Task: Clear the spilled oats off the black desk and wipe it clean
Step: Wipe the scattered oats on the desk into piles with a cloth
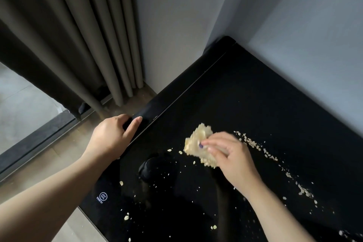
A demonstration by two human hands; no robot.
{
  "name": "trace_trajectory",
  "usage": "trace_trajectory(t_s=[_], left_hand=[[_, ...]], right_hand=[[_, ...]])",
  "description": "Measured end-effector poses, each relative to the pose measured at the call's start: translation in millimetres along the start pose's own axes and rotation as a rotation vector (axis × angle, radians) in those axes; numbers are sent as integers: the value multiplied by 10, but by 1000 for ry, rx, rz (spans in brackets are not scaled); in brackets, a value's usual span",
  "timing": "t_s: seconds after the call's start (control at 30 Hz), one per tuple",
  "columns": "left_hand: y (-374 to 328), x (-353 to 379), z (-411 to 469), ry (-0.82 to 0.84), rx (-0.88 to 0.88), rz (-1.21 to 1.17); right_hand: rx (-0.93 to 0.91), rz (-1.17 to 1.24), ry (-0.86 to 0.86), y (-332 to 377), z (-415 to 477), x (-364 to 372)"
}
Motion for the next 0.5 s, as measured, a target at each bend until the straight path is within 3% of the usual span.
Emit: trace_trajectory(t_s=[0.1, 0.27, 0.37, 0.5], left_hand=[[20, 6, 4, -10, 10, -3], [21, 1, 2, -15, 5, 5], [19, -5, -8, -13, -1, -3], [23, -9, -6, -21, 9, 0]], right_hand=[[15, 62, 43, 81, -48, -53], [-78, -43, -270, 157, 482, -665], [-9, -117, -434, -110, 835, -1057], [113, -121, -426, -441, 917, -1136]])
Point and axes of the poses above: each hand's wrist, its own z-axis towards the middle knuckle, its own x-axis out of the palm, y = z × x, the point moved 7 cm from there along z, towards the middle knuckle, and after that the axes turned 10 degrees about y, right-handed, at the moved point
